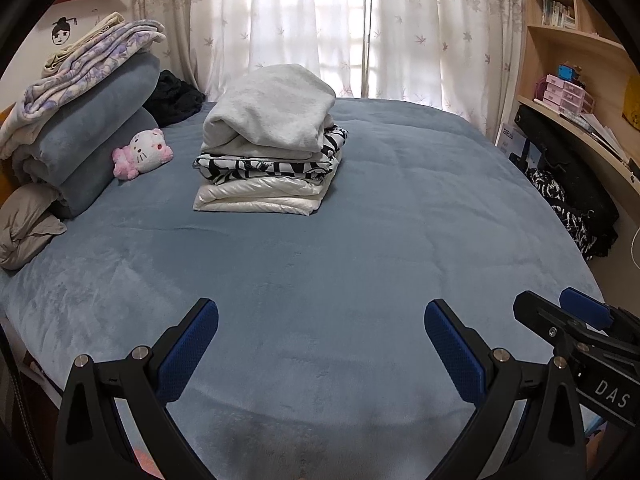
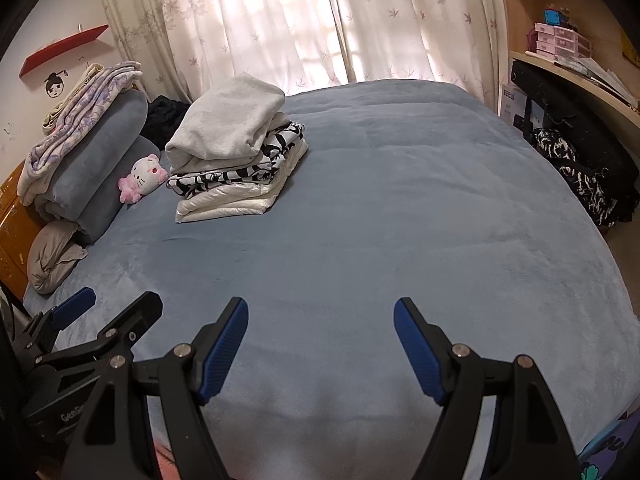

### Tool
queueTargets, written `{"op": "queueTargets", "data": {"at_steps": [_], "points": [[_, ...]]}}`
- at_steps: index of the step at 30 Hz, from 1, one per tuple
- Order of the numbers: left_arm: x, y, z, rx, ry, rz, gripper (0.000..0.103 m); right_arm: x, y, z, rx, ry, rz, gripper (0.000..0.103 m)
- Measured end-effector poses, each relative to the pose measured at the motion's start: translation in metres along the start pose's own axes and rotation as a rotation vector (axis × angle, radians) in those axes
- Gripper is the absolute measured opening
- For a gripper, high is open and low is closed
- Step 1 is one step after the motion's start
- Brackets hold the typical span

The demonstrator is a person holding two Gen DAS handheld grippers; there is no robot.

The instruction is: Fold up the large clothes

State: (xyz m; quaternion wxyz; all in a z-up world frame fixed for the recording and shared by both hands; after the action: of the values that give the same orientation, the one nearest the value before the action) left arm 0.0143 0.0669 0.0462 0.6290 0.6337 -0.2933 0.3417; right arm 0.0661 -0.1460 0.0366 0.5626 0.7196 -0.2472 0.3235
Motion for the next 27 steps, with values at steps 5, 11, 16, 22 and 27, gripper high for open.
{"op": "queueTargets", "data": {"at_steps": [5, 11, 16, 22, 27], "points": [[-0.001, 0.001, -0.002, 0.003, 0.011, -0.006, 0.102, 0.001, 0.006, -0.004, 0.010, 0.008, 0.013, 0.076], [-0.002, 0.004, -0.003, 0.007, 0.015, -0.005, 0.102, 0.002, 0.010, -0.005, 0.002, 0.017, 0.027, 0.076], [-0.002, 0.005, -0.003, 0.009, 0.015, -0.005, 0.102, 0.002, 0.010, -0.006, -0.002, 0.018, 0.029, 0.076], [-0.004, 0.006, -0.004, 0.010, 0.016, -0.009, 0.102, 0.000, 0.010, -0.007, 0.001, 0.015, 0.024, 0.076], [-0.006, 0.006, -0.004, 0.013, 0.017, -0.013, 0.102, -0.001, 0.009, -0.007, 0.000, 0.014, 0.022, 0.076]]}}
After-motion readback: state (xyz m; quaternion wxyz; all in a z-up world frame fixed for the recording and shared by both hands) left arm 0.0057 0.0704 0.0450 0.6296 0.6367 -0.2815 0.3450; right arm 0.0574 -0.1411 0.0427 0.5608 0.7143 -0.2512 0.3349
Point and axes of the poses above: each gripper's, at about its wrist camera, not at the fingertips, and y roughly against the way its jaws point, z to its right, x to its top, the point moved 2 cm from there along -y, roughly the way its jaws point, and after that the axes turned 7 degrees about z, right-handed, at the moved point
